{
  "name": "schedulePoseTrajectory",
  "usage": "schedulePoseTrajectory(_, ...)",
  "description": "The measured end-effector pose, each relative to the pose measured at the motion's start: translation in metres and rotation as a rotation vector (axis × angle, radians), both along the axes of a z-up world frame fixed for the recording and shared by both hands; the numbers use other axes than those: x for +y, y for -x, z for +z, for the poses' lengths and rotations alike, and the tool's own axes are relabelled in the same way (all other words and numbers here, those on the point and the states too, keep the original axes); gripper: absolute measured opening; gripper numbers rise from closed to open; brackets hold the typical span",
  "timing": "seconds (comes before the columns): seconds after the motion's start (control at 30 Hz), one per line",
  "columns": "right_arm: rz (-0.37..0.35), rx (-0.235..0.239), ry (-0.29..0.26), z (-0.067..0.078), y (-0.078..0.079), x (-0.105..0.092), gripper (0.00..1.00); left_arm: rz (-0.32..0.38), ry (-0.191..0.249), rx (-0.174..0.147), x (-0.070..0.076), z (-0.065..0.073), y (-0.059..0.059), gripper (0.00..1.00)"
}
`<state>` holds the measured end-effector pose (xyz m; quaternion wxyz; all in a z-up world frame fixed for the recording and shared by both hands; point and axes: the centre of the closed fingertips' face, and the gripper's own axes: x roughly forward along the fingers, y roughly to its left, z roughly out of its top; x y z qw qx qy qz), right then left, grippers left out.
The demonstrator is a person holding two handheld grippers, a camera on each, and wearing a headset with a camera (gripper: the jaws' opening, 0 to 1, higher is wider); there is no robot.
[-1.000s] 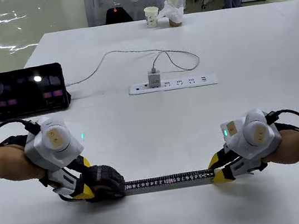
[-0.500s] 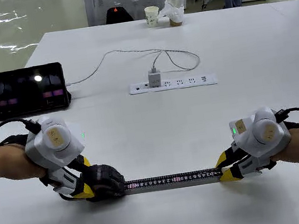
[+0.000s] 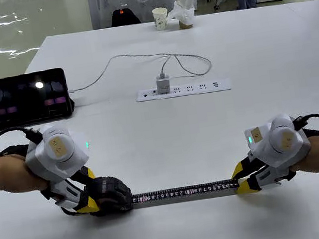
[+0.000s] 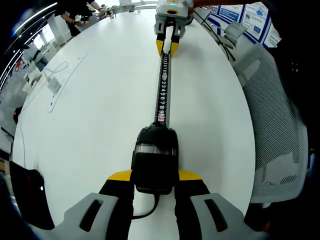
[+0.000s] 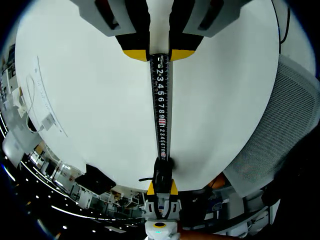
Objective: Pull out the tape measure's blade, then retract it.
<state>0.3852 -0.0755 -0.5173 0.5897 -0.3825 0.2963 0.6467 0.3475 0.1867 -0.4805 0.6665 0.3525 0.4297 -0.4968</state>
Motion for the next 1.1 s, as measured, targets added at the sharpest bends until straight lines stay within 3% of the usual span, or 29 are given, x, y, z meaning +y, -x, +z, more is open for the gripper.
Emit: schedulePoseTrajectory(1.1,0.045,-0.021,0.065,-0.0021,0.001,-0.0005,0.13,-0.01,-0.026,-0.011,-0.0015,-0.0019,-0.0014,0.26)
